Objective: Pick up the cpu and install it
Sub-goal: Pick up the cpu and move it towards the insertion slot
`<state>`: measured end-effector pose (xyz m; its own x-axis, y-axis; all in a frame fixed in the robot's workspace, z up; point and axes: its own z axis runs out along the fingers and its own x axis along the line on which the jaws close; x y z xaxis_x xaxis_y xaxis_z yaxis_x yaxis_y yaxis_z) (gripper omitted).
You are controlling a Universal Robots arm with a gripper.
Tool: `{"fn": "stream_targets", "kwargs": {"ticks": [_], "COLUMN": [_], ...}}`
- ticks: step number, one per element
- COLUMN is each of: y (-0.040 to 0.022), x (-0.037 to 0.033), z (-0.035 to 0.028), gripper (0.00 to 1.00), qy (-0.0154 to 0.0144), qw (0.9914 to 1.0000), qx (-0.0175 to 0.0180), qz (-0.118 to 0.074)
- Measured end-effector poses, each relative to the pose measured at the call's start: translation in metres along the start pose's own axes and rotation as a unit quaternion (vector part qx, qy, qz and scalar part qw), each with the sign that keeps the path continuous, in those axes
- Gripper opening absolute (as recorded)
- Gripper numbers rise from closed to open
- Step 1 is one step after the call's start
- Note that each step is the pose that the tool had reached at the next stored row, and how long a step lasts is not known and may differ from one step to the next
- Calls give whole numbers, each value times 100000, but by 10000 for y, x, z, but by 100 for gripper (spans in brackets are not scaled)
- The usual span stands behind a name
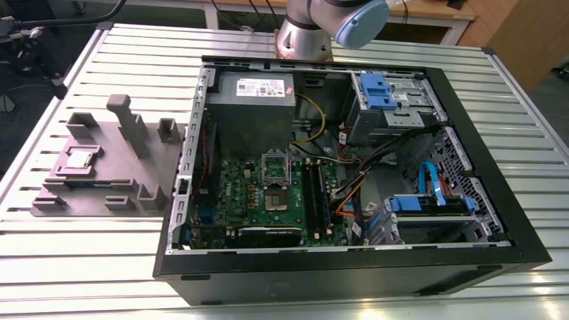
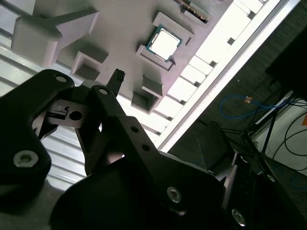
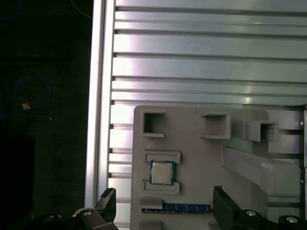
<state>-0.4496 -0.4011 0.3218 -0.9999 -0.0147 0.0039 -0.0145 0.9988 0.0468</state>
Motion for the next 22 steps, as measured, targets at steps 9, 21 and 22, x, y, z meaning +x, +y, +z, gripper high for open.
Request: {"fn": "stream_targets", "kwargs": {"ticks": [9, 21, 22], "y": [-1, -3, -3], "x": [0, 0, 0], "z": [23, 57, 60], "gripper": [88, 88, 88], "qy": [3, 4, 8], "qw": [100000, 100000, 100000], "qx": [0, -3, -2], "qz": [3, 2, 1]}}
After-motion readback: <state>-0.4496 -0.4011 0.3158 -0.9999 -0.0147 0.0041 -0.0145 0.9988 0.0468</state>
